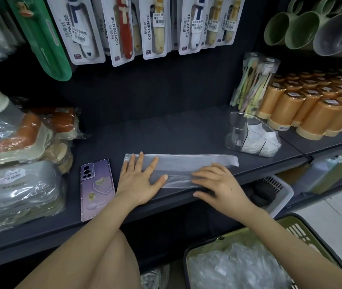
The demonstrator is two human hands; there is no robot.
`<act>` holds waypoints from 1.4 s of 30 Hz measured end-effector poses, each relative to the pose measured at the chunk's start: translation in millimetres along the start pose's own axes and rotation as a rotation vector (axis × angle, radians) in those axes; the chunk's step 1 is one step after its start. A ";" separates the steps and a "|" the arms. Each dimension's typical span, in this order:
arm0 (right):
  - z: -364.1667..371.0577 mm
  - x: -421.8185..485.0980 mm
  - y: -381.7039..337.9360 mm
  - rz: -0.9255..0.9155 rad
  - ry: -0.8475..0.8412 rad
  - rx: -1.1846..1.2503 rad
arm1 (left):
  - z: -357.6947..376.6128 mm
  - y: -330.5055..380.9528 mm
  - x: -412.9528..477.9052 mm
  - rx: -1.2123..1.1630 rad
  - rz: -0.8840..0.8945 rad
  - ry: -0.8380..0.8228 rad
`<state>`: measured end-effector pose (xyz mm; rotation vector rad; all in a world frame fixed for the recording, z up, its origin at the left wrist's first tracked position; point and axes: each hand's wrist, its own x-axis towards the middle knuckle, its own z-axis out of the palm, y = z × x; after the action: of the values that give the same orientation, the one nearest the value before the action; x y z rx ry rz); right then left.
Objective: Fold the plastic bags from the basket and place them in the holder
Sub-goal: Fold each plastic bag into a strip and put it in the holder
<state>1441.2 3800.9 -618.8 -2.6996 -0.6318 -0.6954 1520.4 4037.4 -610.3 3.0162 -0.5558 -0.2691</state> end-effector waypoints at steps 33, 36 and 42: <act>-34.5 23.6 18.0 0.602 -0.270 0.394 | -35.6 -20.4 -2.0 -0.546 0.150 0.076; -32.9 34.1 22.5 0.695 -0.234 0.512 | -38.7 -18.6 4.5 -0.579 0.094 0.033; -27.6 49.3 32.1 0.804 -0.354 0.491 | -37.4 -16.0 11.0 -0.618 0.012 0.019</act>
<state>1484.7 3779.8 -575.3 -2.3053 0.2223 0.1349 1542.9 4049.4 -576.7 2.4143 -0.3941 -0.3367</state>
